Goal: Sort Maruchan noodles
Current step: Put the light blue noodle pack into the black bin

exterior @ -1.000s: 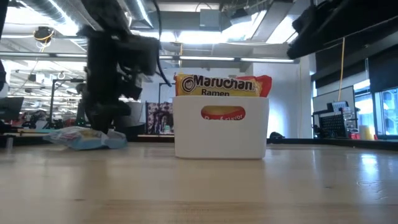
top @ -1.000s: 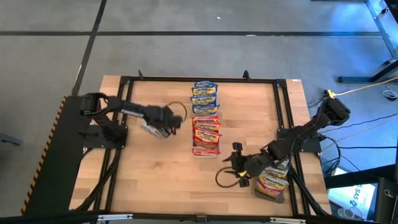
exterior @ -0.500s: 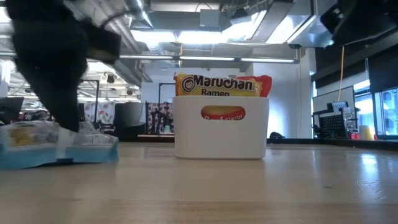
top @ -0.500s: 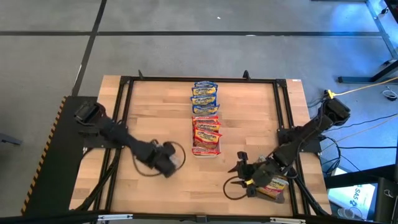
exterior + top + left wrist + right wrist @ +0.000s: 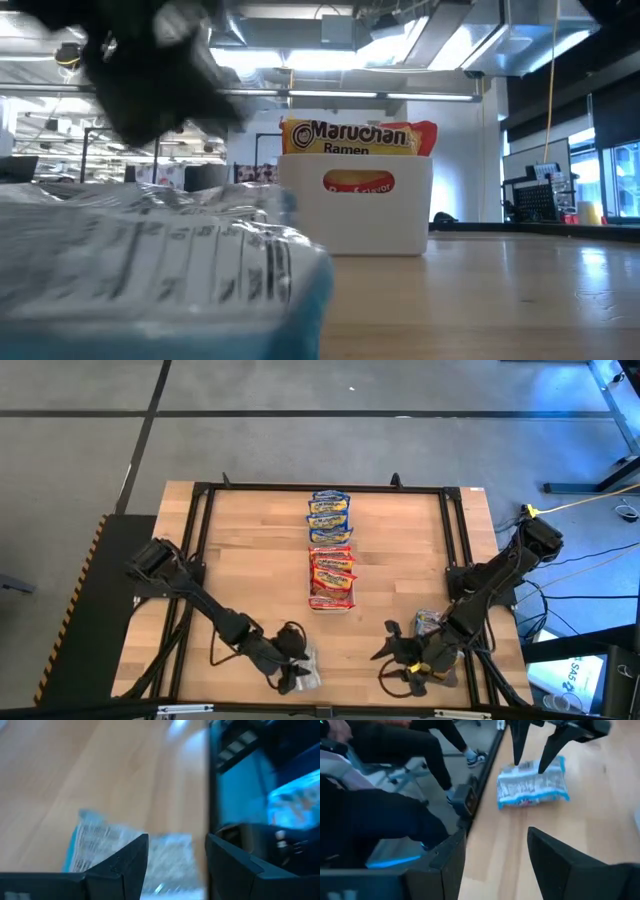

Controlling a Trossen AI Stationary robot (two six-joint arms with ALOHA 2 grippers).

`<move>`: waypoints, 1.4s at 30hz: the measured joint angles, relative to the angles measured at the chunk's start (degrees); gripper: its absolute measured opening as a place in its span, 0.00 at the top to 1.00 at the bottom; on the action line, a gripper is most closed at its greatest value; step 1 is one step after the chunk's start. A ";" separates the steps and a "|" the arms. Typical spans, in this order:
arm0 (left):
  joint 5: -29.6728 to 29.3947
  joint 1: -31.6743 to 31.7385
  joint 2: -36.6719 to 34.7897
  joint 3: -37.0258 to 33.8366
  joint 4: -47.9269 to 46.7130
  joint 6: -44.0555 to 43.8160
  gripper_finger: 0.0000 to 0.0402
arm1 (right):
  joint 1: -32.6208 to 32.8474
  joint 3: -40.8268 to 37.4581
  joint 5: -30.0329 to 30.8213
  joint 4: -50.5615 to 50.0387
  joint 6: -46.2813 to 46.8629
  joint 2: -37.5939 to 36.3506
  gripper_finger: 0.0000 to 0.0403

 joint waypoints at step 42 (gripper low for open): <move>-11.66 -5.58 9.68 6.53 -15.39 -6.84 0.52 | -13.25 5.52 -11.00 25.47 43.76 32.16 0.27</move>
